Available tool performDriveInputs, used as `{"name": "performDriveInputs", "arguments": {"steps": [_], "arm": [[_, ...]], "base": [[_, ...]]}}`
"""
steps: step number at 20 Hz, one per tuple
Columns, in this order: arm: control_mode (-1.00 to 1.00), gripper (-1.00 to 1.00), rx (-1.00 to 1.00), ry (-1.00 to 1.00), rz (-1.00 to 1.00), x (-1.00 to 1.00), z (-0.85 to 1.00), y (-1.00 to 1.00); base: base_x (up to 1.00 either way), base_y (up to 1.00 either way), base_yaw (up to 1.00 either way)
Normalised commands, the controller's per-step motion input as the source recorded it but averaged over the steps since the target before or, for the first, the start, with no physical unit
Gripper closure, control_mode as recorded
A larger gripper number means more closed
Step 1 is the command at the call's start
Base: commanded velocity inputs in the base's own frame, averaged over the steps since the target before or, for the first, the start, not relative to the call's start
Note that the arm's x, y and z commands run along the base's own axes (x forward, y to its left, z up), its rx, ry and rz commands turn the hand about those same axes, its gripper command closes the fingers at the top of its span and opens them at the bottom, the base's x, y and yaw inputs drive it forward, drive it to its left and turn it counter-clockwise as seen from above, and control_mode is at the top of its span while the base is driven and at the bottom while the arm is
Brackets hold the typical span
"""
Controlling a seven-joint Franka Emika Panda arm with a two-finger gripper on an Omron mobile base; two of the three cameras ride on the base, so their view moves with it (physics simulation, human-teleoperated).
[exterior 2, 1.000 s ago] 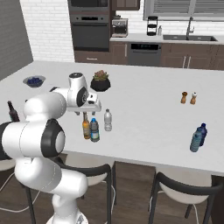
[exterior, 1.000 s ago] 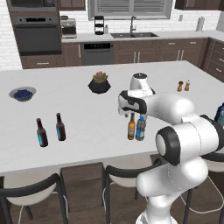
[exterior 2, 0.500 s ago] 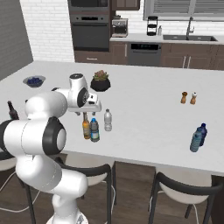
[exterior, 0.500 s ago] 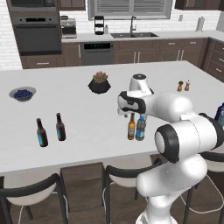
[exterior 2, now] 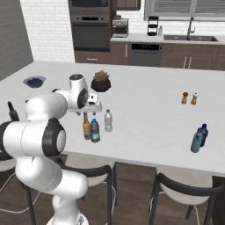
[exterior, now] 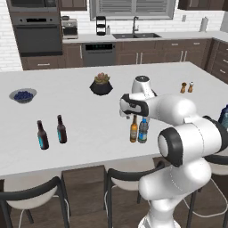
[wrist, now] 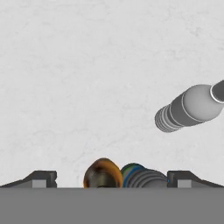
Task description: Move the plastic bottles in the middle to the plastics group, and the glass bottles in the middle to the glass group.
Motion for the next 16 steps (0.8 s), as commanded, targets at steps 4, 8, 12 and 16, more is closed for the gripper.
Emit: {"name": "performDriveInputs", "arguments": {"steps": [4, 8, 12, 16], "arm": [[-1.00, 1.00, 0.00, 0.00, 0.00, 0.00, 0.00, 0.00], [-1.00, 1.00, 0.00, 0.00, 0.00, 0.00, 0.00, 0.00], [-1.00, 1.00, 0.00, 0.00, 0.00, 0.00, 0.00, 0.00], [-1.00, 1.00, 0.00, 0.00, 0.00, 0.00, 0.00, 0.00]], "base": [[0.00, 0.00, 0.00], [0.00, 0.00, 0.00], [0.00, 0.00, 0.00], [0.00, 0.00, 0.00]]}}
